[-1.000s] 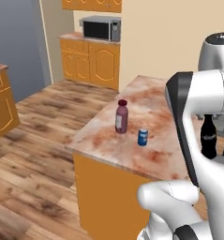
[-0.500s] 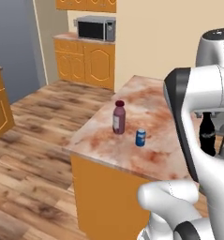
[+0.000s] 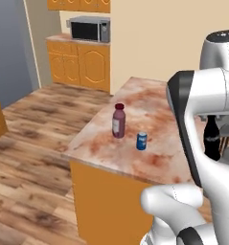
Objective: Move the drinks to the dining counter.
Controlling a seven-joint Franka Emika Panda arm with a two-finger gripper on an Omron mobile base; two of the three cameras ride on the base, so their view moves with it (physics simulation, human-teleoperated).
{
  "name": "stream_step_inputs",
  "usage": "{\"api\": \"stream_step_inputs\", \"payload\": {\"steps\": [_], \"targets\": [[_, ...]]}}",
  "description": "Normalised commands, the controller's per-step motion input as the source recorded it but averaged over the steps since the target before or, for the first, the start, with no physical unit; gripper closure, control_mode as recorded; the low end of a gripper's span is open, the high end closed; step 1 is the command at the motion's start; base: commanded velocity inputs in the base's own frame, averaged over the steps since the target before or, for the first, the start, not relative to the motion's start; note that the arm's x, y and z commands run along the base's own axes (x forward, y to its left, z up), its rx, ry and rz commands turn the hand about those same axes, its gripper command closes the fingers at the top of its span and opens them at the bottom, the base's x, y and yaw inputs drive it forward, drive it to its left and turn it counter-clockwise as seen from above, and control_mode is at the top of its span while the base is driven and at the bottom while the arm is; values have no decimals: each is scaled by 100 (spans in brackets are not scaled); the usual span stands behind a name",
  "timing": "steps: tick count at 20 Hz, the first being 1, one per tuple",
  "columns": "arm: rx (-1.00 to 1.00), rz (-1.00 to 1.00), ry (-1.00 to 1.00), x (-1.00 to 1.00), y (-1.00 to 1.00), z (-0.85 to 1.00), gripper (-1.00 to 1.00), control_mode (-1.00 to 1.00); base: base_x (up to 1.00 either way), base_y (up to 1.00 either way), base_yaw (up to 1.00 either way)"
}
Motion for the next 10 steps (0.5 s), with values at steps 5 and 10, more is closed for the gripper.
{"api": "stream_step_inputs", "payload": {"steps": [5, 10], "targets": [[0, 0, 0, 0, 0, 0, 100, 100, 39, -51, 19], [0, 0, 0, 0, 0, 0, 100, 100, 47, -21, -51]]}}
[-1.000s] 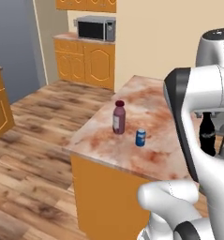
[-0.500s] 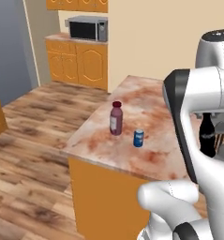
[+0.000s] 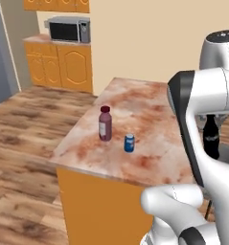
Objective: Move the drinks to the dining counter.
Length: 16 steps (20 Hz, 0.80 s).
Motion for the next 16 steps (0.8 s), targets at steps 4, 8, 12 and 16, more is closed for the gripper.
{"api": "stream_step_inputs", "payload": {"steps": [4, 8, 12, 16], "targets": [[0, 0, 0, 0, 0, 0, 100, 100, 43, -21, -60], [2, -4, 0, 8, 0, -5, 100, -100, 26, -10, -41], [0, -2, 0, 45, 0, -2, 100, -100, 0, 0, 0], [0, 23, 0, 29, -4, 0, 100, -100, 0, 0, 0]]}}
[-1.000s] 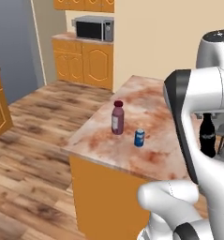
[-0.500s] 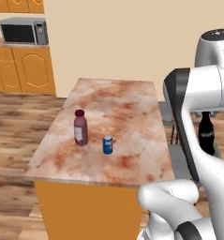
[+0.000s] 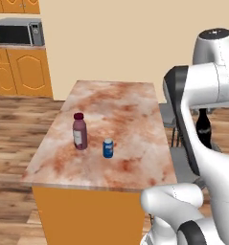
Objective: Move the drinks to the dining counter.
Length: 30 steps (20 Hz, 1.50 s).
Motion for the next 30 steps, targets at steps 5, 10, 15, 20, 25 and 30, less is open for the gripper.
{"api": "stream_step_inputs", "payload": {"steps": [5, 10, 15, 20, 25, 30], "targets": [[1, 40, 0, 30, -4, -9, 100, -100, 0, 0, 0], [9, 45, 0, 15, -14, -33, 100, -100, 0, 0, 0], [15, 46, -1, 17, -9, -35, 100, -100, 0, 0, 0], [16, 39, -1, 34, -2, -34, 100, -100, 0, 0, 0], [5, 18, 0, 33, 0, -28, 100, -100, 0, 0, 0], [0, 2, 0, 25, 4, -26, 100, -100, 0, 0, 0]]}}
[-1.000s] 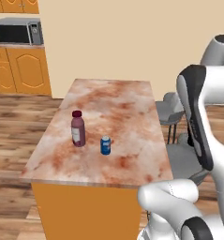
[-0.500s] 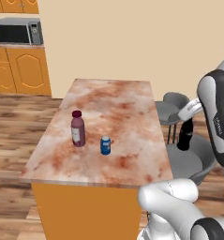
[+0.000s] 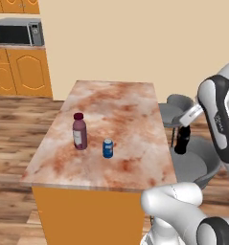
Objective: Move the drinks to the dining counter.
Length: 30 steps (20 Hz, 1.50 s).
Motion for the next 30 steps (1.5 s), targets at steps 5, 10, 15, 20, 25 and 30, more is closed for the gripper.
{"api": "stream_step_inputs", "payload": {"steps": [5, 10, 15, 20, 25, 30], "targets": [[0, 0, 0, 21, 4, -23, 100, -100, 0, 0, 0], [0, 0, -2, 10, 0, -22, 100, -100, 0, 0, 0], [0, 0, -2, 8, 0, -23, 100, -100, 0, 0, 0], [0, 0, -1, 7, 0, -25, 100, -100, 0, 0, 0], [0, 0, 0, 11, 0, -25, 100, -100, 0, 0, 0], [0, 0, -1, 5, 0, -20, 100, -100, 0, 0, 0]]}}
